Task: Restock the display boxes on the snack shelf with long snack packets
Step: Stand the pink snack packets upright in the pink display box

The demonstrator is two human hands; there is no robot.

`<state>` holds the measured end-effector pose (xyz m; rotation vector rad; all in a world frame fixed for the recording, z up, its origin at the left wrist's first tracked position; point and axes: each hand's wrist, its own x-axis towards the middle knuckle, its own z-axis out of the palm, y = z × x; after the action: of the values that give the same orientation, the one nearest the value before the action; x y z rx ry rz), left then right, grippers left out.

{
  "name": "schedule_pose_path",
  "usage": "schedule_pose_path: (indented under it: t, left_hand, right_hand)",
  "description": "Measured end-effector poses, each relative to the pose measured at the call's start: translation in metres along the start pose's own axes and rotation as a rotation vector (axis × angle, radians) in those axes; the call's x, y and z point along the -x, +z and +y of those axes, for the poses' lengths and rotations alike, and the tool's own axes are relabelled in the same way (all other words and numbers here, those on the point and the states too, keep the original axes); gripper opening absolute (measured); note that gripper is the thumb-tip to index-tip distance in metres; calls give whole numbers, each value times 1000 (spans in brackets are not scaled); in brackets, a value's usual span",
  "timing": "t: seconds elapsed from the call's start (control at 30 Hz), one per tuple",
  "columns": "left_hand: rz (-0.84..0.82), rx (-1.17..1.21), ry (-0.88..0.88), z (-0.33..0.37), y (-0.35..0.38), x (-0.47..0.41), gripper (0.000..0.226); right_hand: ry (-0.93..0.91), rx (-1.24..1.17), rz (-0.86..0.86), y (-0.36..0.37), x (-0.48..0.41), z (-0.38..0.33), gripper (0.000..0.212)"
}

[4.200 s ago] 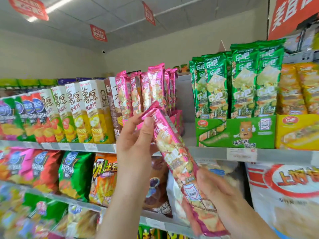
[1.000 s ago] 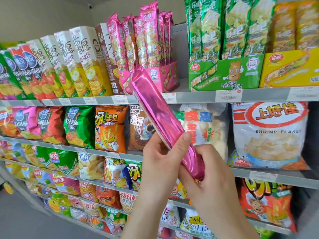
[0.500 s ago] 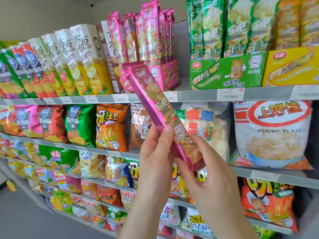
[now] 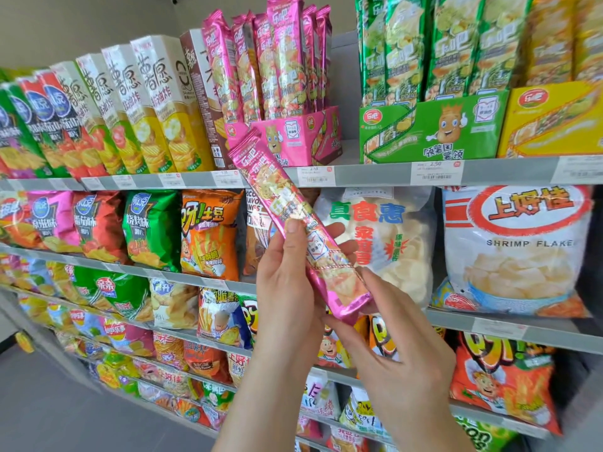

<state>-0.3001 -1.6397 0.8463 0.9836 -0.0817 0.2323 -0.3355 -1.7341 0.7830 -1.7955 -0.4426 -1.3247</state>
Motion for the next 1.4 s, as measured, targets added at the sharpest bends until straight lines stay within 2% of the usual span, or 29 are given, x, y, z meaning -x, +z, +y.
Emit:
schedule_pose_path:
  t: [0.17, 0.23, 0.3, 0.4, 0.5, 0.6, 0.7, 0.77, 0.83, 0.9, 1.0, 1.07, 1.13, 1.23, 1.33, 1.4]
  left_hand:
    - [-1, 0, -22, 2, 2, 1, 47]
    - [-43, 0, -23, 4, 2, 1, 50]
    - [-86, -2, -13, 7, -1, -1, 46]
    - [-173, -72, 22, 12, -8, -6, 37]
    - [-311, -317, 43, 15, -8, -7, 35]
    - [-307, -561, 168, 18, 1, -8, 36]
    - [-327, -671, 348, 23, 17, -22, 29]
    - [-354, -681, 378, 34, 27, -37, 21]
    - [-368, -719, 406, 47, 38, -48, 27]
    - [-518, -813, 489, 62, 44, -53, 12]
    - [-661, -815, 453, 95, 53, -75, 35]
    - [-609, -802, 595, 124, 63, -102, 41]
    - [-454, -870, 784, 154, 78, -133, 43]
    - [-274, -1251, 956, 184, 107, -183, 52]
    - [-330, -1678, 926, 193, 122, -221, 47]
    - [-394, -1811, 855, 195, 118, -233, 39]
  right_hand:
    - [-66, 9, 62, 2, -1, 6, 47]
    - [-59, 13, 34, 1, -1, 8, 47]
    - [60, -52, -67, -4, -4, 8, 49]
    - [377, -288, -246, -11, -19, 5, 47]
    - [417, -384, -297, -8, -43, 4, 50]
    - [362, -407, -317, -5, -80, 1, 54]
    - [351, -408, -312, -7, -117, -2, 64]
    - [295, -307, -295, -8, -140, -6, 68]
    - [190, -205, -237, -8, -165, -11, 62]
    - [102, -164, -175, -9, -191, -13, 63]
    - [-36, -13, -176, -12, -233, -13, 74]
    - [-120, 87, -104, -14, -263, -15, 67]
    - [-150, 72, 21, -15, -293, -20, 55]
    - [-202, 28, 150, -9, -340, -31, 48]
    - [-213, 98, 143, 6, -377, -35, 42]
    - [-191, 98, 55, 23, -389, -33, 38]
